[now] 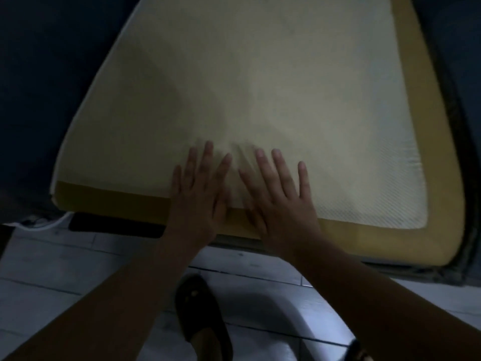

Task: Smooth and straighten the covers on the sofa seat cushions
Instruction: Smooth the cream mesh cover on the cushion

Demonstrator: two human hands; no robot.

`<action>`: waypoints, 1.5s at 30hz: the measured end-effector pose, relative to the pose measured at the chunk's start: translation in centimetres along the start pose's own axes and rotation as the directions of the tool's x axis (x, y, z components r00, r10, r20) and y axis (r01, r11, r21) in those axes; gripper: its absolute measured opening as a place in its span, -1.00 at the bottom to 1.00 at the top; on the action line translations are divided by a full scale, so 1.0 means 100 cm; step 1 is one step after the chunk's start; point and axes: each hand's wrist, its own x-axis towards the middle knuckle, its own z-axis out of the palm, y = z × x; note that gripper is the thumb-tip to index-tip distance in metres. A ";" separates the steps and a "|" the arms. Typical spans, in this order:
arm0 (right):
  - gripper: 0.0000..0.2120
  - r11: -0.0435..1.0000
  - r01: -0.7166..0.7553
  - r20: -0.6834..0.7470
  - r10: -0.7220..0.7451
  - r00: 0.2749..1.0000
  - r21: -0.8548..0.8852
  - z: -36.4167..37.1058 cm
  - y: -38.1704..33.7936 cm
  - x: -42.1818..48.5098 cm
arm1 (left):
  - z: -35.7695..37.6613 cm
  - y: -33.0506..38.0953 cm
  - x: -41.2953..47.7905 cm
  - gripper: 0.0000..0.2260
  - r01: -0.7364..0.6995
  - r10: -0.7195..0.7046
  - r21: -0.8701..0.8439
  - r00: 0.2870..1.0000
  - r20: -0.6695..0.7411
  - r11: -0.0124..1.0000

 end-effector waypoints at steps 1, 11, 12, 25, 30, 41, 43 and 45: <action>-0.36 0.999 -0.041 -0.011 0.041 0.999 0.005 -0.001 0.014 -0.008 | 0.001 0.020 0.006 -0.51 -0.028 0.027 -0.029 0.999 -0.029 0.999; -0.44 0.986 -0.162 0.156 0.155 0.976 0.030 0.009 0.058 -0.042 | 0.035 0.075 0.019 -0.50 -0.073 0.053 0.113 0.984 0.169 0.991; -0.45 0.986 -0.158 0.127 0.151 0.980 0.046 0.004 0.062 -0.045 | 0.032 0.077 0.020 -0.50 -0.077 0.061 0.095 0.985 0.162 0.992; -0.44 0.975 -0.221 0.213 0.223 0.951 -0.034 -0.008 0.148 -0.109 | 0.056 0.182 0.022 -0.52 -0.168 0.152 0.075 0.972 0.179 0.983; -0.43 0.976 -0.207 0.089 0.201 0.975 0.062 -0.034 0.160 -0.116 | 0.030 0.195 0.027 -0.49 -0.112 0.094 0.081 0.975 0.200 0.990; -0.36 0.951 -0.302 0.077 0.306 0.949 -0.056 0.007 0.160 -0.186 | 0.081 0.276 -0.002 -0.55 -0.112 0.110 0.074 0.994 0.023 0.991; -0.39 0.947 -0.316 0.043 0.319 0.947 -0.064 0.008 0.159 -0.182 | 0.082 0.274 0.001 -0.54 -0.114 0.115 0.066 0.993 -0.011 0.991; -0.43 0.943 -0.330 -0.006 0.330 0.944 -0.052 0.009 0.156 -0.180 | 0.081 0.266 0.002 -0.54 -0.180 0.183 0.074 0.982 -0.039 0.981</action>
